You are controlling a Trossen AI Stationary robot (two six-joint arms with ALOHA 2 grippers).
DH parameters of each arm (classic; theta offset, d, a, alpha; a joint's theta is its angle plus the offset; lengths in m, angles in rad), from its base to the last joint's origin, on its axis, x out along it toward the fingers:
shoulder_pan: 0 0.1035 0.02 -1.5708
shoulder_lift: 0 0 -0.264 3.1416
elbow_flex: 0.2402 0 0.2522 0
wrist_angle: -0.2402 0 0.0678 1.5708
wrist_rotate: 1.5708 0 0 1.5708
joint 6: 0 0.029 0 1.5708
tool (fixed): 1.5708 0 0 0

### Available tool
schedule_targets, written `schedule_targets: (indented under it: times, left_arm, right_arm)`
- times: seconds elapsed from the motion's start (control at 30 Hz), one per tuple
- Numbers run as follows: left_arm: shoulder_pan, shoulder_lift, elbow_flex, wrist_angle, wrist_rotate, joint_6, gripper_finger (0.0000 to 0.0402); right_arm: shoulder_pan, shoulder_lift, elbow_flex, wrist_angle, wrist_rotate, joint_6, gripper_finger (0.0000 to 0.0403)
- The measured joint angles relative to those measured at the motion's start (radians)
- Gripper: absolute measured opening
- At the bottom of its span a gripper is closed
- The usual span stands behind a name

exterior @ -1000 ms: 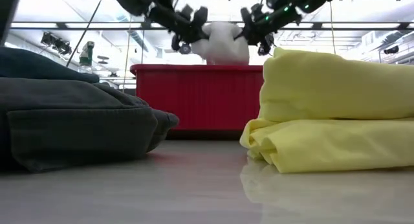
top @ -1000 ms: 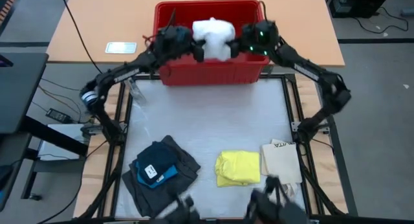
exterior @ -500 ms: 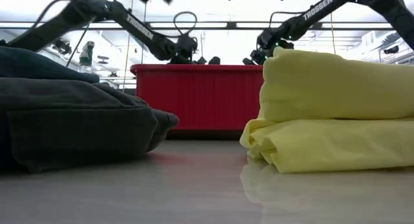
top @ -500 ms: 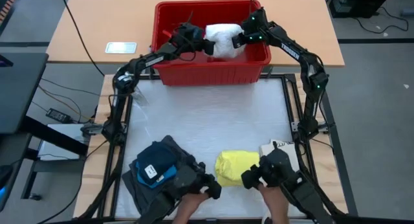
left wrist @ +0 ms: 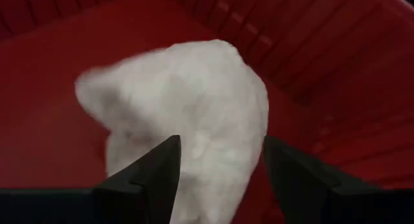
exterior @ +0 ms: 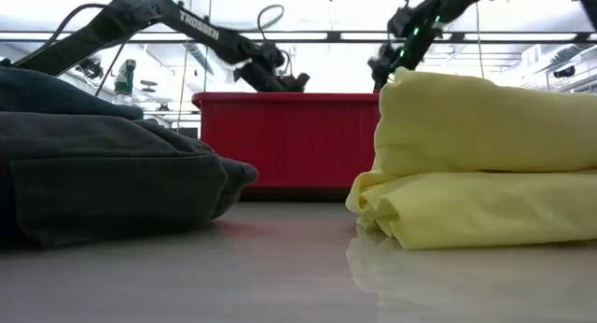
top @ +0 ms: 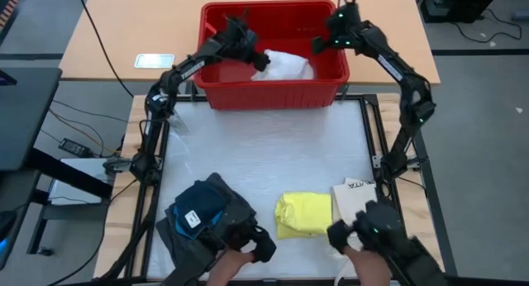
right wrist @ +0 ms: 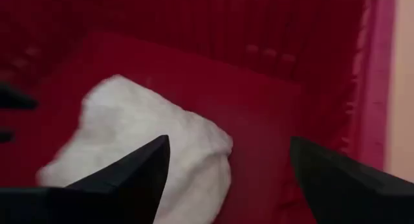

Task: Fold laundry
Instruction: Put the folded yellow shirt into the red laundry bin

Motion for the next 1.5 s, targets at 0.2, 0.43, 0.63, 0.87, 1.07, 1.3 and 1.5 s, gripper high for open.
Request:
schedule_targets:
  times: [0.2, 0.43, 0.63, 0.87, 1.07, 1.3, 1.5]
  left_arm:
    - [-0.01, -0.032, 0.206, -0.259, 0.001, 0.083, 0.0223]
    - [-0.131, -0.26, 0.106, -0.344, -0.003, 0.143, 0.0205]
    - [-0.345, -0.345, 0.104, -0.491, -0.026, 0.178, 0.0195]
    - [-0.631, -0.356, 0.087, -0.569, -0.013, 0.124, 0.0192]
    - [-0.806, -0.354, -0.063, -0.44, -0.1, -0.026, 0.0192]
    - [-0.914, -0.354, -0.375, -0.078, -0.12, -0.232, 0.0192]
    - [-0.952, -0.354, -0.621, 0.249, -0.119, -0.376, 0.0192]
  right_arm:
    - [0.057, -0.142, 0.0, -0.182, -0.218, -0.011, 0.0299]
    - [0.236, -0.29, -0.162, -0.4, -0.618, -0.169, 0.0275]
    - [0.485, -0.454, -0.478, -0.345, -0.681, -0.139, 0.0274]
    - [0.809, -0.59, -0.866, -0.067, -0.683, 0.094, 0.0274]
    - [0.974, -0.612, -1.102, 0.298, -0.597, 0.332, 0.0274]
    - [1.073, -0.501, -1.197, 0.449, -0.471, 0.377, 0.0274]
    - [1.107, -0.374, -1.2, 0.479, -0.418, 0.358, 0.0274]
